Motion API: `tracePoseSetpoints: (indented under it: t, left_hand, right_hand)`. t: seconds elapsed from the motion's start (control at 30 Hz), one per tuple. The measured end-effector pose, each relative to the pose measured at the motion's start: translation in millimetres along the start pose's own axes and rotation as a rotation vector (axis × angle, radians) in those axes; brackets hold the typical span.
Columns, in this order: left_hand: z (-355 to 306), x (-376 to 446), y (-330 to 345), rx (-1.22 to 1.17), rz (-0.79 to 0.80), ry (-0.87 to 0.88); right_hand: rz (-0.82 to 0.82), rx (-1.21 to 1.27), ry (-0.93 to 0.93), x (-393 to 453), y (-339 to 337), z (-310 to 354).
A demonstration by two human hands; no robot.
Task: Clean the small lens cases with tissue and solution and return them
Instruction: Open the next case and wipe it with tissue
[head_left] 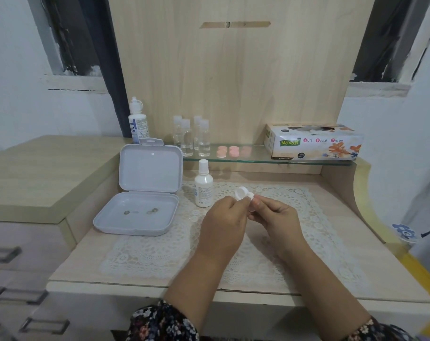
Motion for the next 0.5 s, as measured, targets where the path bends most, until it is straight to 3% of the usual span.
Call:
tracePoseSetpoints:
  t: [0.5]
  left_hand:
    - [2.7, -4.0, 4.0, 0.006, 0.008, -0.063]
  right_hand:
    - [0.012, -0.020, -0.002, -4.8, 8.2, 4.3]
Point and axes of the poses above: each hand's wrist, its own x-axis towards the middle knuckle, its own y-axis out of the palm, z = x × y, the point moved 4 cm from there along x, towards the middle knuckle, and after that the axes turned 9 degrees about x, right-handed, at the moved point
